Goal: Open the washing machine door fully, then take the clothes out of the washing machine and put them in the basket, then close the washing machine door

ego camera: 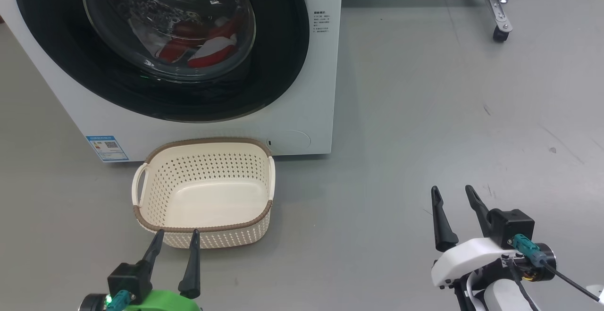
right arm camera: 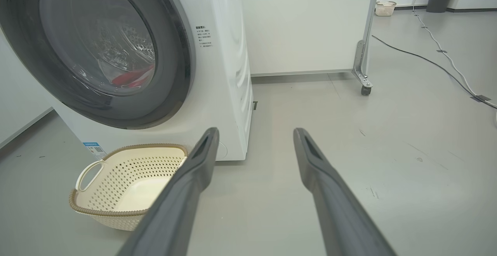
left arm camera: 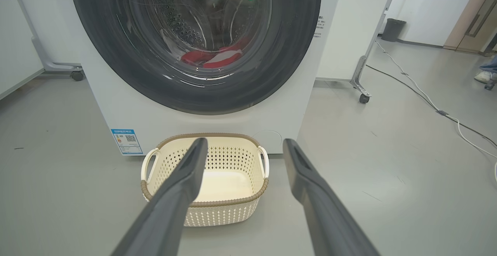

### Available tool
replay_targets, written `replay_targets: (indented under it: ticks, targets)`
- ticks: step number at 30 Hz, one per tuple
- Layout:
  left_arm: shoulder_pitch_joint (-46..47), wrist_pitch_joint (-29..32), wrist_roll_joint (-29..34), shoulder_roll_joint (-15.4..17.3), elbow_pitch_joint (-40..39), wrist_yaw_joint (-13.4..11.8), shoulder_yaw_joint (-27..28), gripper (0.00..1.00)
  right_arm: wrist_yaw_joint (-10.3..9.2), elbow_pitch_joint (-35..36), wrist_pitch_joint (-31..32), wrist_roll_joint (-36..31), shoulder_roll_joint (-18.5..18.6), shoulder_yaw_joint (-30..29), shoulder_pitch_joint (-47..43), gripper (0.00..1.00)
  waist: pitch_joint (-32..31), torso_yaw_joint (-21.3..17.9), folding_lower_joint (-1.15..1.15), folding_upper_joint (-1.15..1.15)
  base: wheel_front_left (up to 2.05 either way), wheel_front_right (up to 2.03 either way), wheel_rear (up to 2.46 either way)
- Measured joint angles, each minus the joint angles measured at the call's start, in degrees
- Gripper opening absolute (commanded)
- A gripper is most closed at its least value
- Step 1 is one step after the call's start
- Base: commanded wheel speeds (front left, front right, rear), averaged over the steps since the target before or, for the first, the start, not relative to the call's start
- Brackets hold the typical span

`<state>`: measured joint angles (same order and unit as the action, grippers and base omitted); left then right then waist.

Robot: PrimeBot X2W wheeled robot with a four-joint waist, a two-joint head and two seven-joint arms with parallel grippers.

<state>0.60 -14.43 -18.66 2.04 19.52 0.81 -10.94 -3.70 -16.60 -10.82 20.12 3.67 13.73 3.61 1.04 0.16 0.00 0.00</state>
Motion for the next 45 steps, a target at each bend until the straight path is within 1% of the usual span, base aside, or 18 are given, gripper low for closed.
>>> replay_targets:
  ticks: [12, 14, 43, 44, 45]
  targets:
    - [0.66, 0.0, -0.49, 0.0, 0.41, -0.29, -0.2, 1.0, -0.12, -0.74, 0.0, 0.1, -0.08, 0.02, 0.59, 1.0, 0.29, 0.06, 0.0, 0.0, 0.0, 0.0, 0.0]
    - [0.7, -0.01, -0.51, 0.0, 0.48, -0.29, -0.24, 1.0, -0.48, -0.83, 0.0, 0.1, -0.08, 0.05, 0.63, 1.0, 0.29, 0.08, 0.0, 0.0, 0.0, 0.0, 0.0]
    - [1.78, -0.01, -0.78, 0.0, 1.6, -0.54, -0.51, 1.0, -0.51, -1.67, -0.16, 0.32, -0.01, 0.42, 1.33, 1.0, 0.51, 0.33, 0.0, 0.0, 0.0, 0.0, 0.0]
    - [1.78, -0.01, -0.78, 0.0, 1.6, -0.54, -0.51, 1.0, -0.51, -1.67, -0.16, 0.32, -0.01, 0.42, 1.33, 0.84, 0.51, 0.33, 0.0, 0.0, 0.0, 0.0, 0.0]
    - [1.8, 0.0, -0.78, 0.0, 1.54, -0.54, -0.56, 1.0, -0.51, -1.64, -0.16, 0.31, 0.03, 0.42, 1.51, 0.03, 0.71, 0.36, 0.0, 0.0, 0.0, 0.0, 0.0]
